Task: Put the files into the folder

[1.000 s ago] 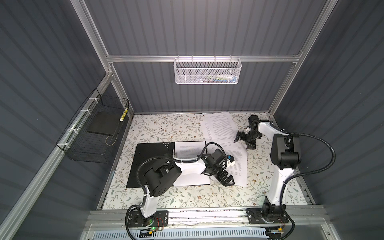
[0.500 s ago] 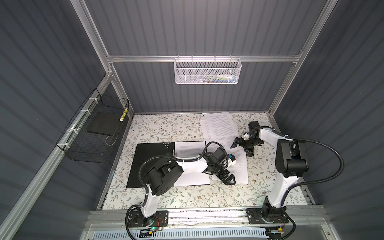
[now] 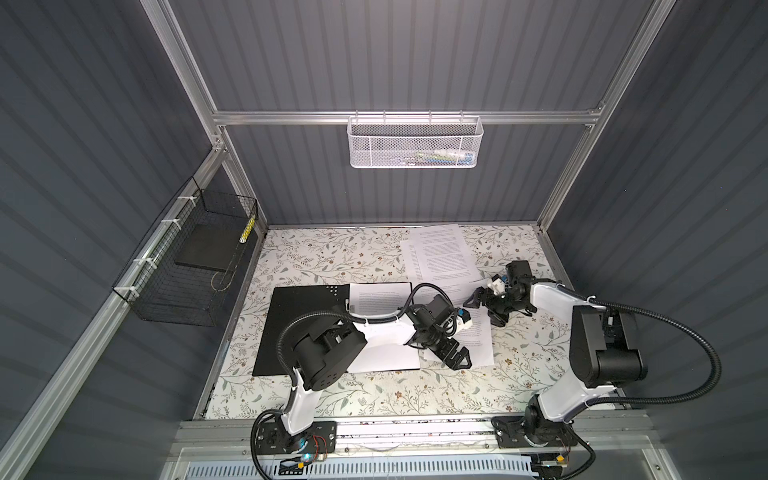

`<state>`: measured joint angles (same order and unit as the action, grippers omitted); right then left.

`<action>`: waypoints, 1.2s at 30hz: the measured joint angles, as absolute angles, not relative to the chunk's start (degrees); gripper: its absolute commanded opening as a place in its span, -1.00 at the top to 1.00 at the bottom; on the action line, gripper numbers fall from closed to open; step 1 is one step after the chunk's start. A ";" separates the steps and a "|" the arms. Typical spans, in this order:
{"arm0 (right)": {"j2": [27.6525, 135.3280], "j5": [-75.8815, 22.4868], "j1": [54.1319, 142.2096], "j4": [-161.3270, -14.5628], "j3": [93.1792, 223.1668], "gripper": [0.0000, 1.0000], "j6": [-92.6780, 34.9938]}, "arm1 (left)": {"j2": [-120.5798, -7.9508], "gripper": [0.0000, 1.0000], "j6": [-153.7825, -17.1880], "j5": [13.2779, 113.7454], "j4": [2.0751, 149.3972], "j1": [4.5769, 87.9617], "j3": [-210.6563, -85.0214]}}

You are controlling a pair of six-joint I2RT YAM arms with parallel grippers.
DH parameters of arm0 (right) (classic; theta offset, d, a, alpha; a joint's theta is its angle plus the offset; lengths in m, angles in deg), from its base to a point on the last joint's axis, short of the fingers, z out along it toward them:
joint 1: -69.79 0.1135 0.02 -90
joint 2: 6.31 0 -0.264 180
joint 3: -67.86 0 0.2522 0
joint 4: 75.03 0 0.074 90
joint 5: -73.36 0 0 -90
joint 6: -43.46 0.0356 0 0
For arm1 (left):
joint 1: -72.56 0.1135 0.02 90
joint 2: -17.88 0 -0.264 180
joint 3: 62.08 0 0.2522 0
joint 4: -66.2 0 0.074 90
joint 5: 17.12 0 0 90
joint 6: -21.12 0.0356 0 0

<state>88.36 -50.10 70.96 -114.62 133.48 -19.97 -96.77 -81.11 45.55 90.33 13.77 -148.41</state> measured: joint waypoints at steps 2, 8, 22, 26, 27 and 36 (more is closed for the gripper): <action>86.99 -49.38 70.96 -113.68 131.38 -0.36 -19.80 | -96.75 -0.99 -81.11 45.55 90.24 13.77 -148.37; 82.09 -46.51 70.96 -112.00 127.92 0.21 -19.52 | -96.73 -1.00 -81.26 45.11 90.02 14.17 -148.26; 80.30 -42.60 70.96 -111.10 125.87 0.88 -18.75 | -96.66 -0.99 -81.76 44.20 89.52 14.78 -148.04; 79.69 -40.92 70.89 -111.65 125.43 1.00 -18.03 | -96.38 -0.99 -84.23 41.49 88.16 15.79 -147.34; 78.79 -40.41 70.85 -112.15 125.15 1.00 -17.79 | -96.10 -0.99 -85.04 41.09 88.34 16.03 -147.28; 61.52 -38.91 66.72 -119.62 124.25 1.00 -14.53 | -77.43 -1.00 -89.06 43.54 85.80 16.53 -145.38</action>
<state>61.52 -38.91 66.72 -119.62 124.25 -14.53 -77.43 -89.06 43.54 85.80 16.53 -145.38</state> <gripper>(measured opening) 0.046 0.998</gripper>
